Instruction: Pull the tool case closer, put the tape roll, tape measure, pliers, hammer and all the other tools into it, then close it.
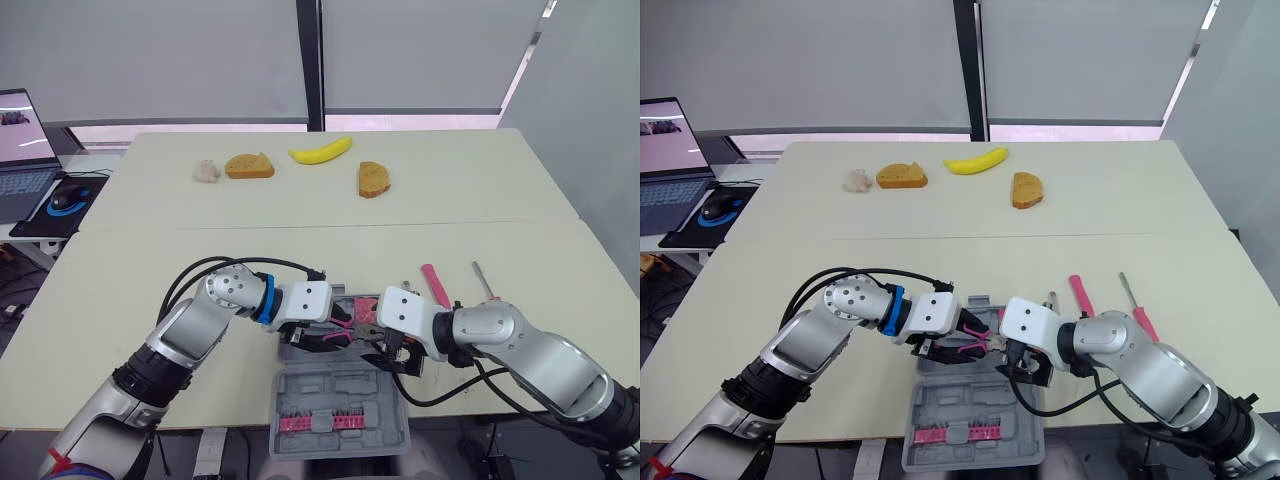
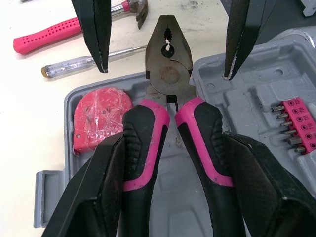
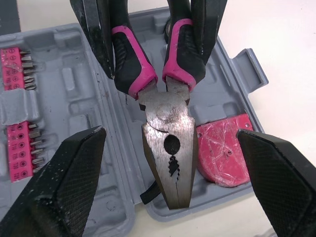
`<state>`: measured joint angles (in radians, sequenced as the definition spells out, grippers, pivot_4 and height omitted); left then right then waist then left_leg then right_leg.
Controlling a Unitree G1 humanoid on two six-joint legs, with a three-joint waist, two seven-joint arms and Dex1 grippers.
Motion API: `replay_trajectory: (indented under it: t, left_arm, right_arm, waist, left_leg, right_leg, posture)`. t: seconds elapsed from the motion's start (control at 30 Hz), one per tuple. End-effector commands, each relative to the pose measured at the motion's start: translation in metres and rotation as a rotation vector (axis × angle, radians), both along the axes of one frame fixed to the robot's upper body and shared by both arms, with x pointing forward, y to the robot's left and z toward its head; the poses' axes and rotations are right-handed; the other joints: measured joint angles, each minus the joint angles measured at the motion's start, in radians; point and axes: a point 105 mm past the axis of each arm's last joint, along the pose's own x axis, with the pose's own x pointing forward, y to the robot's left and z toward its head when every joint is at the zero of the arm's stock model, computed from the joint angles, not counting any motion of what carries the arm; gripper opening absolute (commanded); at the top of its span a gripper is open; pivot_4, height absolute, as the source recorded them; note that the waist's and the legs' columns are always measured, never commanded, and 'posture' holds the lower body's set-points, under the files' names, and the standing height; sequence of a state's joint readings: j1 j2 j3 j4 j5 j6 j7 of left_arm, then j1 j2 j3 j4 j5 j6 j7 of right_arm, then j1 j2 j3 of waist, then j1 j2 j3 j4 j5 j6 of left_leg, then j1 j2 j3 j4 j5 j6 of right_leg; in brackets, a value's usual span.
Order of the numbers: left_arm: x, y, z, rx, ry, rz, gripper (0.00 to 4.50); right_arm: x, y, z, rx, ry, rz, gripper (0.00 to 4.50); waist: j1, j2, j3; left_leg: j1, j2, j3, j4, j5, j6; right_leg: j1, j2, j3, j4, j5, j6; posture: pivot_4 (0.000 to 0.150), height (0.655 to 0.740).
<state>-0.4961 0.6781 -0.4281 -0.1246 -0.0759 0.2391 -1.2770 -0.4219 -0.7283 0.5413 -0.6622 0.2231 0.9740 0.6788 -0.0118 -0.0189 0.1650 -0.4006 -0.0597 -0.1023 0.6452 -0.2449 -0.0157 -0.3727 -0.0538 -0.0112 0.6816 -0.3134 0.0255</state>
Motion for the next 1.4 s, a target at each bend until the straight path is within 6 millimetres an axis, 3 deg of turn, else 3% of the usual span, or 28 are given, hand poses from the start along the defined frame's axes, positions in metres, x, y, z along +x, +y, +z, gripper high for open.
replay_trajectory:
  t: [0.03, 0.2, 0.37, 0.63, 0.8, 0.87, 1.0, 1.2, 1.4]
  left_arm:
    - [-0.001, -0.007, 0.012, -0.020, -0.051, -0.036, 2.64]
    - [-0.001, -0.007, 0.011, -0.018, -0.053, -0.037, 2.64]
    - [0.001, -0.006, 0.009, -0.009, -0.054, -0.032, 2.64]
    - [0.000, -0.003, 0.009, -0.021, -0.024, -0.031, 2.63]
    - [-0.002, 0.012, 0.015, -0.019, 0.000, -0.041, 4.15]
    - [0.000, 0.024, 0.019, -0.021, 0.001, -0.026, 4.50]
    - [0.001, 0.059, 0.025, -0.002, 0.009, 0.041, 4.50]
    - [-0.023, 0.123, 0.019, 0.068, 0.072, 0.122, 4.50]
    - [-0.031, 0.142, 0.013, 0.041, 0.021, 0.163, 4.50]
  right_arm:
    - [0.001, 0.007, 0.009, 0.008, -0.057, 0.041, 3.89]
    - [0.005, 0.009, 0.007, -0.010, -0.084, 0.055, 2.33]
    - [0.006, 0.013, 0.008, -0.002, -0.104, 0.074, 1.29]
    - [0.006, 0.014, 0.010, 0.006, -0.124, 0.092, 1.25]
    - [0.008, 0.011, 0.015, 0.010, -0.134, 0.100, 1.25]
    - [0.007, 0.009, 0.020, 0.023, -0.127, 0.106, 1.25]
    - [0.005, 0.004, 0.029, 0.004, -0.122, 0.146, 1.25]
    - [0.012, 0.000, 0.029, -0.121, -0.121, 0.204, 1.25]
    - [0.016, 0.009, 0.018, -0.193, -0.086, 0.244, 1.25]
  waist:
    - [0.000, 0.000, 0.000]
    - [-0.004, 0.000, 0.000]
    - [-0.007, 0.000, 0.000]
    - [-0.008, 0.000, 0.000]
    - [-0.013, 0.000, 0.000]
    - [-0.015, 0.000, 0.000]
    - [-0.020, 0.000, 0.000]
    - [-0.023, 0.001, 0.001]
    - [-0.009, 0.002, 0.001]
  left_leg:
    - [0.000, 0.000, 0.000, 0.000, 0.000, 0.000]
    - [0.000, 0.000, 0.000, 0.000, 0.000, 0.000]
    - [0.000, 0.000, 0.000, 0.000, 0.000, 0.000]
    - [0.000, 0.000, 0.000, 0.000, 0.000, 0.000]
    - [0.000, 0.000, 0.000, 0.000, 0.000, 0.000]
    - [0.000, 0.000, 0.000, 0.000, 0.000, 0.000]
    - [0.000, 0.000, 0.000, 0.000, 0.000, 0.000]
    - [0.000, 0.001, 0.000, 0.000, 0.000, 0.000]
    - [0.000, 0.000, 0.000, 0.000, 0.000, 0.000]
  right_leg:
    - [0.000, 0.000, 0.000, 0.000, 0.000, 0.000]
    - [0.000, 0.000, 0.000, 0.000, 0.000, 0.000]
    - [0.000, 0.000, 0.000, 0.000, 0.000, 0.000]
    - [0.000, 0.000, 0.000, 0.000, 0.000, 0.000]
    - [0.000, 0.000, 0.000, 0.000, 0.000, 0.000]
    - [0.000, 0.000, 0.000, 0.001, 0.000, 0.000]
    - [-0.001, 0.000, 0.000, 0.001, 0.000, 0.000]
    - [-0.001, 0.000, 0.001, 0.000, 0.000, 0.000]
    - [-0.002, -0.001, 0.000, 0.000, 0.000, 0.000]
  posture:
    - [0.150, 0.7400]
    - [0.150, 0.7400]
    - [0.150, 0.7400]
    - [0.150, 0.7400]
    - [0.150, 0.7400]
    - [0.150, 0.7400]
    - [0.150, 0.7400]
    - [0.150, 0.7400]
    - [0.150, 0.7400]
